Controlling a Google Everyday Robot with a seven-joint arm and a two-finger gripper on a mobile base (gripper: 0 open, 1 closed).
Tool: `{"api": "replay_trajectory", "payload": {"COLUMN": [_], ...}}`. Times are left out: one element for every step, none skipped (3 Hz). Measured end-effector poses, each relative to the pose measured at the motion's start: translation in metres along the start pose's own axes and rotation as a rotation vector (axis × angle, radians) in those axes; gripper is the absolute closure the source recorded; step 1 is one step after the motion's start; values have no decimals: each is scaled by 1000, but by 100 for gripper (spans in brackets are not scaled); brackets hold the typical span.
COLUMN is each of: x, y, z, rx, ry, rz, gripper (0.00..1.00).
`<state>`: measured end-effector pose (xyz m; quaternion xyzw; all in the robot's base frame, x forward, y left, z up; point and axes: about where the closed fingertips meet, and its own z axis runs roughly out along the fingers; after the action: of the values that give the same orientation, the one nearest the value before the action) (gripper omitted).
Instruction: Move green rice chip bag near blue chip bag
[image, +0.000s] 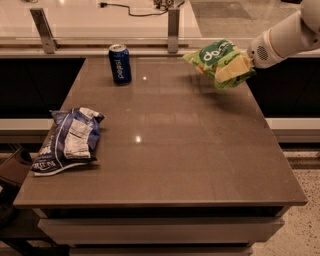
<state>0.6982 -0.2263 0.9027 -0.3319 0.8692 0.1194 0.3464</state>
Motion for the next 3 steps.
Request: {"api": "replay_trajectory", "payload": {"x": [8, 19, 26], "y": [22, 49, 79], "z": [-25, -49, -61], "rx": [32, 36, 30], "ry": [51, 96, 139], "rz": [-36, -78, -120], "gripper": [100, 100, 100]}}
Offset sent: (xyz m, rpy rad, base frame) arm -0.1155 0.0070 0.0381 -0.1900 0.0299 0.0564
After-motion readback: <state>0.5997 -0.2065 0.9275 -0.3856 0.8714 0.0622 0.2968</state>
